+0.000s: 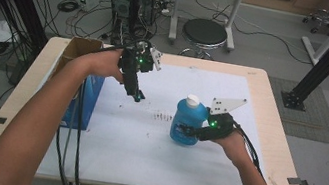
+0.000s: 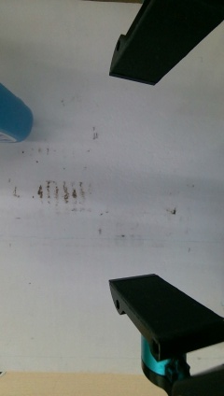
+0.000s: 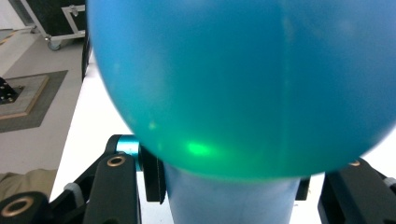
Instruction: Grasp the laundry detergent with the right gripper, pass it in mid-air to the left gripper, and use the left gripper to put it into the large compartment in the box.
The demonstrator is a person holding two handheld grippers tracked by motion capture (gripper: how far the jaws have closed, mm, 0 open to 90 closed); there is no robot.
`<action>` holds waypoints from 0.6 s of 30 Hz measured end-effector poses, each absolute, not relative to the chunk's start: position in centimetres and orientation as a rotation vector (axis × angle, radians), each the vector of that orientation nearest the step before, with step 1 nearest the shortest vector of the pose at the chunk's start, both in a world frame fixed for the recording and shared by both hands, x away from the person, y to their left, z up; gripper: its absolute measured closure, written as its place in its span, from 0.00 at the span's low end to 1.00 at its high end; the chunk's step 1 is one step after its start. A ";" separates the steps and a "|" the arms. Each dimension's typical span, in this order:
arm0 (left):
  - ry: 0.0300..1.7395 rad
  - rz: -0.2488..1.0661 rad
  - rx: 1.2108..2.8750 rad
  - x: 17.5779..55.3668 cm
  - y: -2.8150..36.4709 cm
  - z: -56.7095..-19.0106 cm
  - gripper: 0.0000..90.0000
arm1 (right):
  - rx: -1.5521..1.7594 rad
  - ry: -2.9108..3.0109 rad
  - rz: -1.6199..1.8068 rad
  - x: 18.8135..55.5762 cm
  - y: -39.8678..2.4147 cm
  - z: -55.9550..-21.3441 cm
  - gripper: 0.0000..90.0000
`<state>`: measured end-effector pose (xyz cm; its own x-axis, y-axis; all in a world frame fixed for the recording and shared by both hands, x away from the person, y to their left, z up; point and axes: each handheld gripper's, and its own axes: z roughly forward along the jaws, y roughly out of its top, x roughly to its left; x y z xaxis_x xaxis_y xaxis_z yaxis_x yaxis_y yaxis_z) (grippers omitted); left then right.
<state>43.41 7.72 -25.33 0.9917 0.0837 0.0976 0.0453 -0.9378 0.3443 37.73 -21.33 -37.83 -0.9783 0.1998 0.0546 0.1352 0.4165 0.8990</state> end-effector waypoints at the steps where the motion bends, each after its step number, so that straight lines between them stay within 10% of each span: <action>1: 0.088 0.160 2.786 43.4 7.7 -25.2 0.02 | 0.313 2.591 1.634 37.6 -21.5 -37.6 0.50; 18: 0.091 0.192 2.774 42.1 7.9 -24.3 0.02 | 0.311 2.569 1.562 35.7 -21.7 -33.8 0.50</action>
<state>42.09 7.91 -24.29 0.9887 0.0874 0.1217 0.0389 -0.9340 0.3553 35.71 -21.73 -33.76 -0.9718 0.2356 0.0051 0.1129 0.4467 0.8875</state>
